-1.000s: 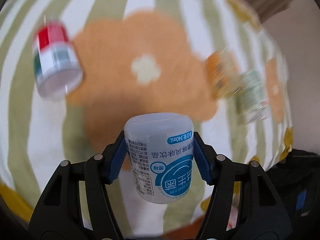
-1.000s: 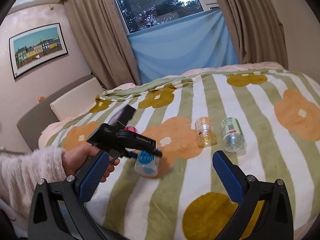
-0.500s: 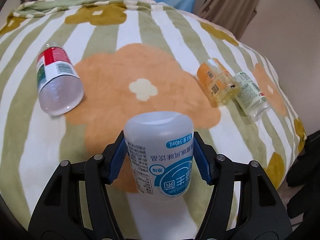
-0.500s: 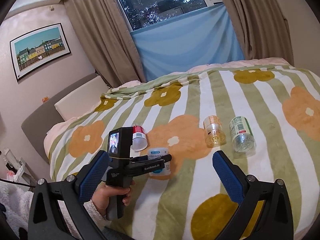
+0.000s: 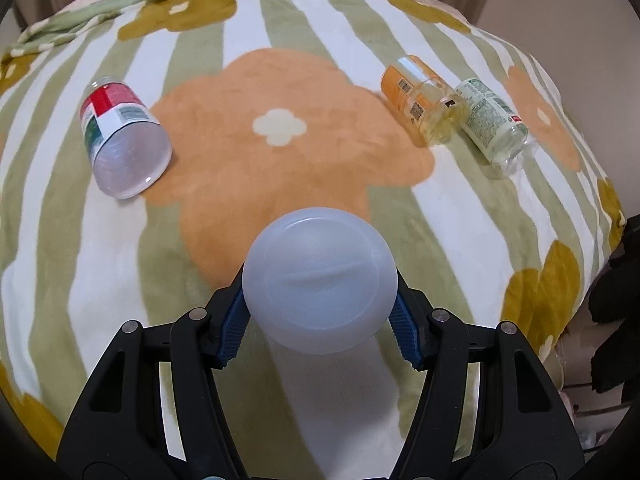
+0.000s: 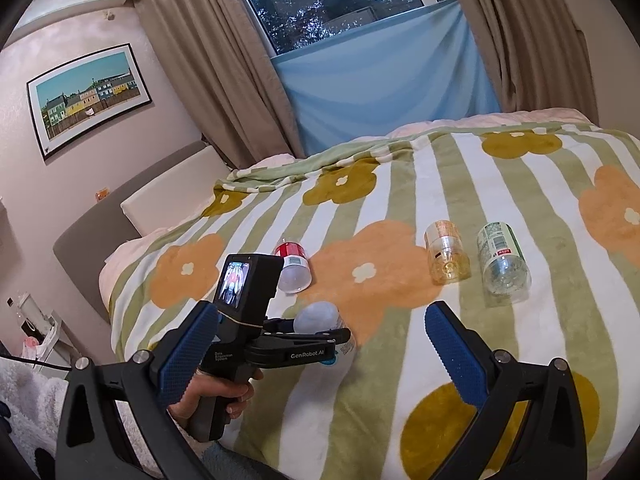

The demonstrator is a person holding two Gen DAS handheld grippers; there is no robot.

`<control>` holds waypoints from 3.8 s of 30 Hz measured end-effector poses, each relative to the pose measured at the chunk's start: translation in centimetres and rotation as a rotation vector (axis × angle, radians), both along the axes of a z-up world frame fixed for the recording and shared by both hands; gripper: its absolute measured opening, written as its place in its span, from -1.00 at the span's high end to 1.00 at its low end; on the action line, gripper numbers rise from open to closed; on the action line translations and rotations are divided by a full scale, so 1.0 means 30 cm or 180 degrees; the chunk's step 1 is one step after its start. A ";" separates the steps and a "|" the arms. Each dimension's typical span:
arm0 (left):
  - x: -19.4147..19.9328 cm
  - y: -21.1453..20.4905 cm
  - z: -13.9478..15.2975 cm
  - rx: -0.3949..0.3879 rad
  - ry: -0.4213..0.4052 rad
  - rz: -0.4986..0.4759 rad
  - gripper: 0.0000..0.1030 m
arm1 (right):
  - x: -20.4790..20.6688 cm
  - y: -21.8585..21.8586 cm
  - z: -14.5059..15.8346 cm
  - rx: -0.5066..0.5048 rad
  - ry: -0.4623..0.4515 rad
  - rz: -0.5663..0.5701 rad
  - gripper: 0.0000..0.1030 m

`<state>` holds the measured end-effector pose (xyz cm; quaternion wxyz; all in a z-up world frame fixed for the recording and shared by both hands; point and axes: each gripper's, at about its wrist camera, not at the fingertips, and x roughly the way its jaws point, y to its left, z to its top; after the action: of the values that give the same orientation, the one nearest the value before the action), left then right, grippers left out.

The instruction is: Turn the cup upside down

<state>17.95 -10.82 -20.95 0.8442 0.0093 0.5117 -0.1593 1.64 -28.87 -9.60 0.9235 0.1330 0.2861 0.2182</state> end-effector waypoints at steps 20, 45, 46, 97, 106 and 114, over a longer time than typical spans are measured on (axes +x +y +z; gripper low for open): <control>-0.066 0.053 0.110 0.0150 -0.0228 0.0137 -0.99 | -0.031 0.040 0.027 -0.0102 -0.0050 0.0022 -1.00; -0.437 0.279 0.774 0.0120 -0.1972 0.0556 -1.00 | -0.117 0.107 0.343 -0.0657 -0.0983 -0.0711 -1.00; -0.456 0.299 0.786 0.0120 -0.2053 0.0632 -0.99 | -0.115 0.111 0.347 -0.0693 -0.1013 -0.0800 -1.00; -0.642 0.336 0.757 0.0072 -0.2821 0.0792 -1.00 | -0.098 0.147 0.259 -0.1044 -0.1117 -0.1174 -1.00; -0.648 0.330 0.758 0.0081 -0.2850 0.0790 -1.00 | -0.096 0.142 0.255 -0.1041 -0.1113 -0.1168 -1.00; -0.652 0.327 0.768 0.0093 -0.2873 0.0794 -1.00 | -0.089 0.142 0.257 -0.1029 -0.1112 -0.1164 -1.00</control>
<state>-1.62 -1.02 2.08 0.9949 0.0280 0.0927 -0.0294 -1.04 -24.60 -1.90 0.9919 -0.0059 0.1253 0.0194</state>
